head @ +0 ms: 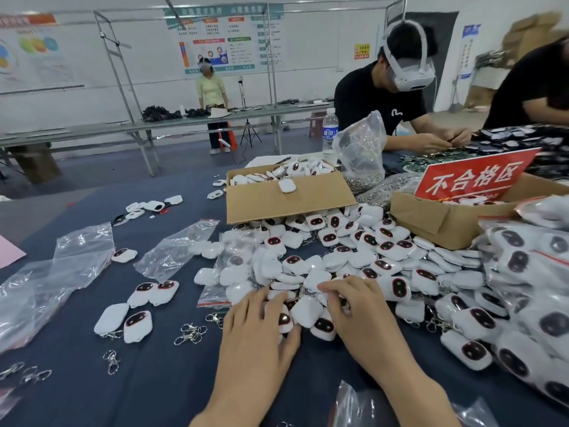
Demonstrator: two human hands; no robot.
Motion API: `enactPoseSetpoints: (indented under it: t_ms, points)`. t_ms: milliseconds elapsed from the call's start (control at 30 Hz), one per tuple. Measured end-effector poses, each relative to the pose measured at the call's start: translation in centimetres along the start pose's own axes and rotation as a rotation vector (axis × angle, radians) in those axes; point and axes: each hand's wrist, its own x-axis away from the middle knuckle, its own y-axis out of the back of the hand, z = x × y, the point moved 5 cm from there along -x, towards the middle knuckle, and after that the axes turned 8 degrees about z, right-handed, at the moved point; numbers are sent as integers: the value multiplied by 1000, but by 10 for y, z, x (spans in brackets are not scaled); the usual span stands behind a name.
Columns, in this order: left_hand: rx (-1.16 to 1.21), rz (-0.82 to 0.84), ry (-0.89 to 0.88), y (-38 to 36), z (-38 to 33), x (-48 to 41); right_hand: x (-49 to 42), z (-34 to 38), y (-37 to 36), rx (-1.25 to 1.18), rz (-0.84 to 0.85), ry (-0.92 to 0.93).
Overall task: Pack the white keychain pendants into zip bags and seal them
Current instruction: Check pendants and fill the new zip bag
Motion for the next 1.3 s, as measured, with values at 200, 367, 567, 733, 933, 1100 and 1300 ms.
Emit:
enactPoseSetpoints:
  t_ms: [200,367,567,733,933,1100,1300]
  points:
    - [12,-105,-76,-1,1,0,3,12,-7,17,155,60]
    - [354,-152,54,8,14,-1,5,13,-8,-21,173,59]
    - [353,-341,-220,29,-10,10,3,26,3,-419,92,26]
    - [606,-235,-245,24,-12,11,4,34,-4,-755,293,-55]
    - [1197,-67,174,12,8,0,2,30,-11,-844,357,-154]
    - [1396,80,219,11,8,-3,4,31,-18,-731,446,-166]
    - [1415,55,267,8,11,-4,2,30,-15,-847,362,-227]
